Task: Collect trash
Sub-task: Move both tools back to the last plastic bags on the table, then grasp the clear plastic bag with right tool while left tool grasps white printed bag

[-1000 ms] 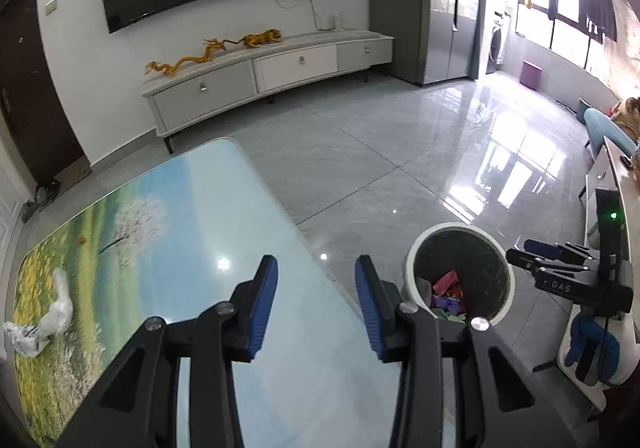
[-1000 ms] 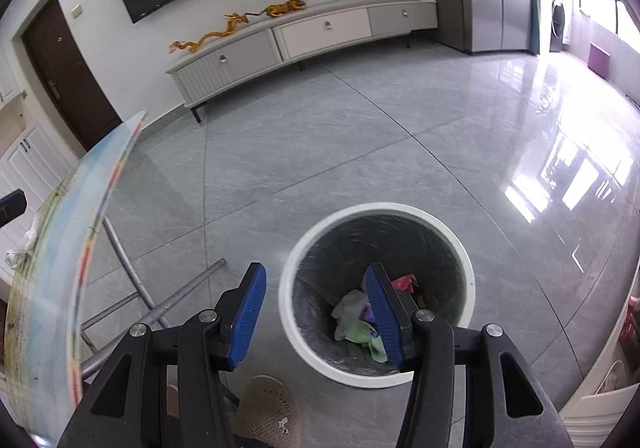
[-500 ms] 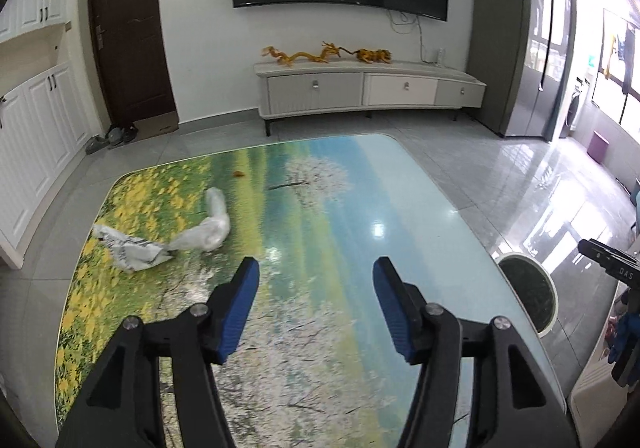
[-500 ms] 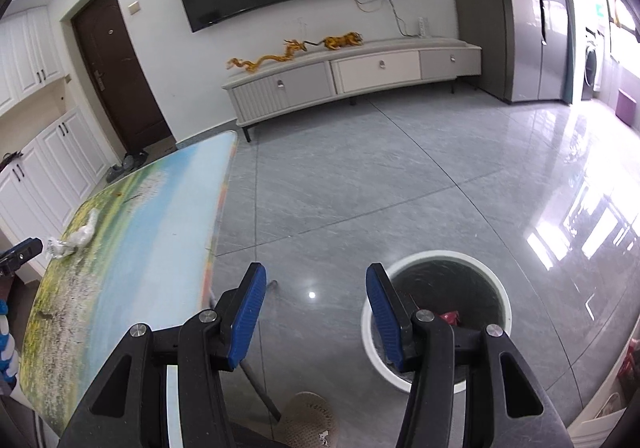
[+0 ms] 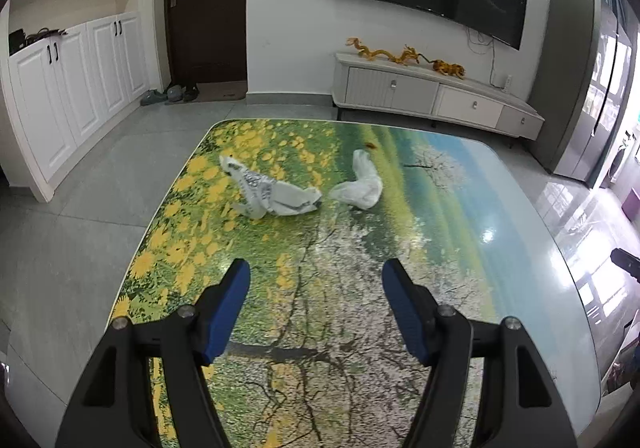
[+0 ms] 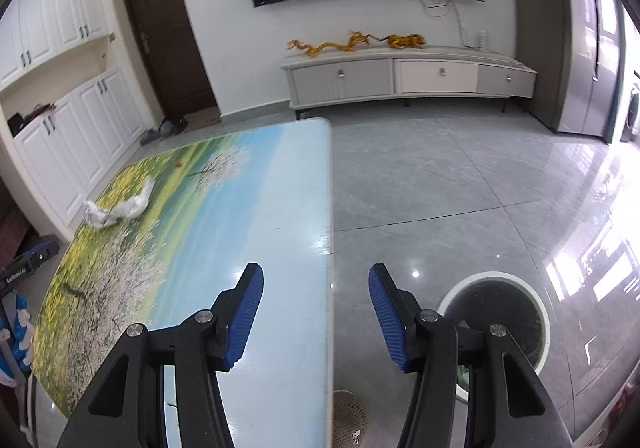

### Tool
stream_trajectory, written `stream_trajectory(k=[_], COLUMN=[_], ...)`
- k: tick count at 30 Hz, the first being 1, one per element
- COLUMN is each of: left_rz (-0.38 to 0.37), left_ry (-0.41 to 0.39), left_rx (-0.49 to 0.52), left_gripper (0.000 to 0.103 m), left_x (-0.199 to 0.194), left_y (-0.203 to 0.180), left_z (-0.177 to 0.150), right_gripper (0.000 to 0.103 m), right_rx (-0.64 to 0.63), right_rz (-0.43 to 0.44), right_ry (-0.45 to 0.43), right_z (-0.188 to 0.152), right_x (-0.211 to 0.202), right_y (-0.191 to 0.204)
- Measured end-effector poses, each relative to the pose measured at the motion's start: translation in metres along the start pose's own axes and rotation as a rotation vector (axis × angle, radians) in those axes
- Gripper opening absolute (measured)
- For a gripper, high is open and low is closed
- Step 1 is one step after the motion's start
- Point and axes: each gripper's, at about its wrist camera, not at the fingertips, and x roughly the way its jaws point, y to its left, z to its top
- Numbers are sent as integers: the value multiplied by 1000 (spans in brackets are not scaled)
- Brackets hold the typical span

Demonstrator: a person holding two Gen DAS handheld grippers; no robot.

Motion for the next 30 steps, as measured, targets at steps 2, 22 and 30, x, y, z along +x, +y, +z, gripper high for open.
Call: stream_trajectory(k=[2, 22, 30], left_rz=[12, -5, -32], left_ry=[6, 78, 115], left_rx=[-35, -276, -297], left_gripper=[67, 67, 64], left_x=[6, 117, 141], left_y=[16, 68, 76], left_z=[-1, 76, 68], right_gripper=[53, 53, 53], right_rx=[-22, -277, -249], right_rz=[12, 193, 300], right_ry=[17, 129, 169], right_z=[1, 69, 96], right_x=[7, 137, 196], right_y=[15, 176, 234])
